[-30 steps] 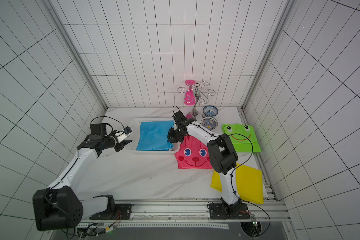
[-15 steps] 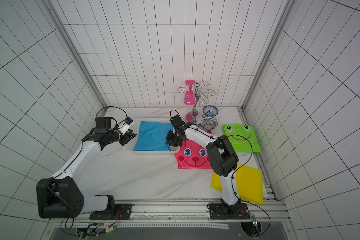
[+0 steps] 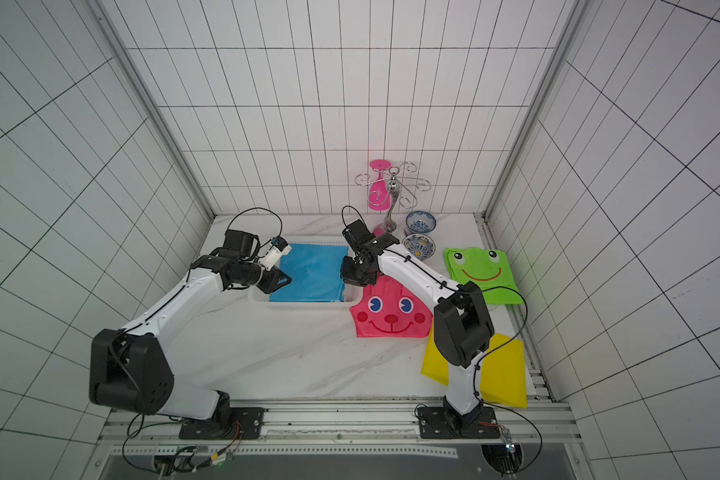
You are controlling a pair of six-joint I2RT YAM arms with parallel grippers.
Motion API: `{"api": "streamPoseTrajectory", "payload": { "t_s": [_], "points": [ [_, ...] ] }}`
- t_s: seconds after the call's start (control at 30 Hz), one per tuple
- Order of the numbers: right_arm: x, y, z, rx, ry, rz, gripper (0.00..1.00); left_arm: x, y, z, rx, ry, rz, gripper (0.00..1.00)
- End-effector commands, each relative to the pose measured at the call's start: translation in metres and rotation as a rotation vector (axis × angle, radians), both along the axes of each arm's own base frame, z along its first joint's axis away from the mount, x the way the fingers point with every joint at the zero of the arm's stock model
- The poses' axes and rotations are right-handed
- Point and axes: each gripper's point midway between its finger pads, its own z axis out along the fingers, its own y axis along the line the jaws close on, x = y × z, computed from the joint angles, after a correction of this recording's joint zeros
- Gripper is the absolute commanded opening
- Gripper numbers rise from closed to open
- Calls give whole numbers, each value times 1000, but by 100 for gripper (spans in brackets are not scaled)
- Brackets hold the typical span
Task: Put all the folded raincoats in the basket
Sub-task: Place the raincoat in the basket.
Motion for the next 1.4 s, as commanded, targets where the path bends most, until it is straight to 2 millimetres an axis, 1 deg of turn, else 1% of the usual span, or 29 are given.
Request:
{"api": "streamPoseTrajectory", "payload": {
  "t_s": [0.0, 0.07, 0.13, 0.23, 0.37, 0.4, 0.5, 0.67, 0.77, 0.87, 0.93, 1.0, 1.07, 1.1, 1.17, 1.23, 1.27, 1.3, 1.37],
  "points": [
    [-29, 15, 9, 34, 71, 161, 17, 0, -9, -8, -14, 65, 10, 29],
    [-41, 31, 13, 98, 110, 236, 12, 0, -14, -12, -19, 110, -2, 22],
    [-48, 42, 14, 137, 121, 309, 9, -2, -19, -18, -52, 170, 0, 13],
    [-49, 47, 6, 136, 137, 383, 5, -11, -25, -31, -83, 246, 0, 9],
    [-50, 55, -11, 144, 196, 441, 4, -19, -26, -48, -87, 339, 11, 7],
    [-50, 57, -16, 140, 210, 451, 4, -20, -27, -52, -85, 360, 11, 5],
    [-48, 56, -30, 109, 232, 464, 3, -24, -25, -60, -68, 408, 13, 4],
    [-39, 42, -64, -4, 232, 442, 4, -13, -10, -75, 26, 378, 62, 4],
    [-32, 37, -79, -49, 220, 433, 4, -11, -9, -82, 37, 397, 76, 4],
    [-28, 34, -84, -69, 214, 420, 4, -14, -7, -86, 47, 424, 82, 4],
    [-24, 30, -84, -90, 201, 405, 7, -15, -5, -89, 63, 423, 82, 5],
    [-27, 34, -76, -57, 200, 408, 9, -15, -2, -88, 79, 418, 79, 5],
    [-36, 44, -55, 30, 187, 427, 12, -17, 0, -82, 74, 419, 67, 6],
    [-38, 48, -39, 68, 156, 430, 15, -18, 0, -75, 58, 417, 57, 7],
    [-39, 46, -13, 92, 84, 417, 19, -23, -1, -59, 27, 413, 25, 9],
    [-34, 35, 13, 77, -8, 377, 22, -28, -1, -43, 12, 393, 6, 11],
    [-31, 27, 22, 59, -49, 353, 23, -29, 0, -36, 9, 378, 3, 13],
    [-29, 17, 32, 32, -97, 322, 25, -31, 2, -28, 6, 362, 1, 15],
    [-24, -2, 43, -18, -179, 266, 29, -34, 8, -14, -8, 333, 12, 18]
  ]
}}
